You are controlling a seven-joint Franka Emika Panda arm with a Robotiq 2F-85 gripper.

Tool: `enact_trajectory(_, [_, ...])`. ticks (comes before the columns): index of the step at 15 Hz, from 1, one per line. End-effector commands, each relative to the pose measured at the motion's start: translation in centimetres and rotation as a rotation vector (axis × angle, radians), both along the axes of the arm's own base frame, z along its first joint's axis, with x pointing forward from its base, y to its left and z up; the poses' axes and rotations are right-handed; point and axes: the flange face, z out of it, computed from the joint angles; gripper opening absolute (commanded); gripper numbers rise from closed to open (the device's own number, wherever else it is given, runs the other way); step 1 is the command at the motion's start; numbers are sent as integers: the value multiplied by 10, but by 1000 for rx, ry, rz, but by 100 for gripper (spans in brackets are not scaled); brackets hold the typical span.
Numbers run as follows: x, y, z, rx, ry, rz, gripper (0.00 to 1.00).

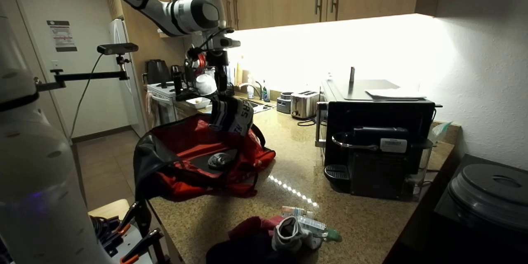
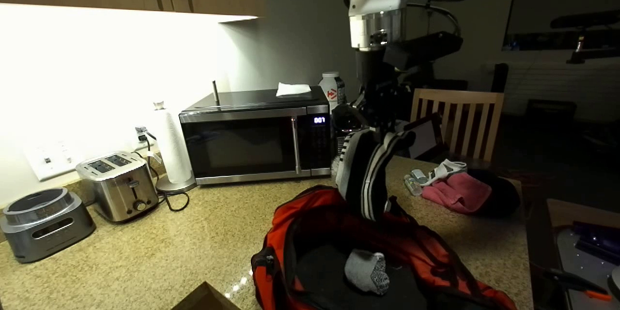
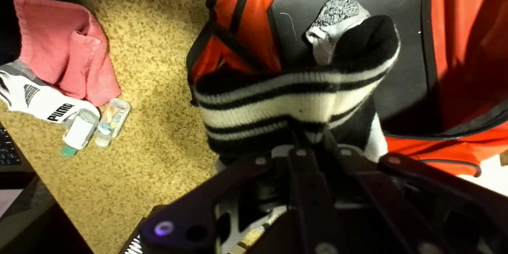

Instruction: Take the white and black head sock out of the red bag and place it on the right side of the counter

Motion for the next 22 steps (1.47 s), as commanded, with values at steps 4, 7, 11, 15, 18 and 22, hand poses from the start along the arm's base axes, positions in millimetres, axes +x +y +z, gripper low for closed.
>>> enact_trajectory(4, [2,-41,5,-15,-5,-125,6])
enact_trajectory(7, [1,-58,4,-6,-2,-95,6])
enact_trajectory(11, [-7,-81,6,-9,24,-17,6])
enact_trajectory(15, [-16,-96,11,-15,43,101,6])
enact_trajectory(18, [-21,-106,14,-31,64,180,6])
enact_trajectory(22, [-27,-125,18,-53,76,198,6])
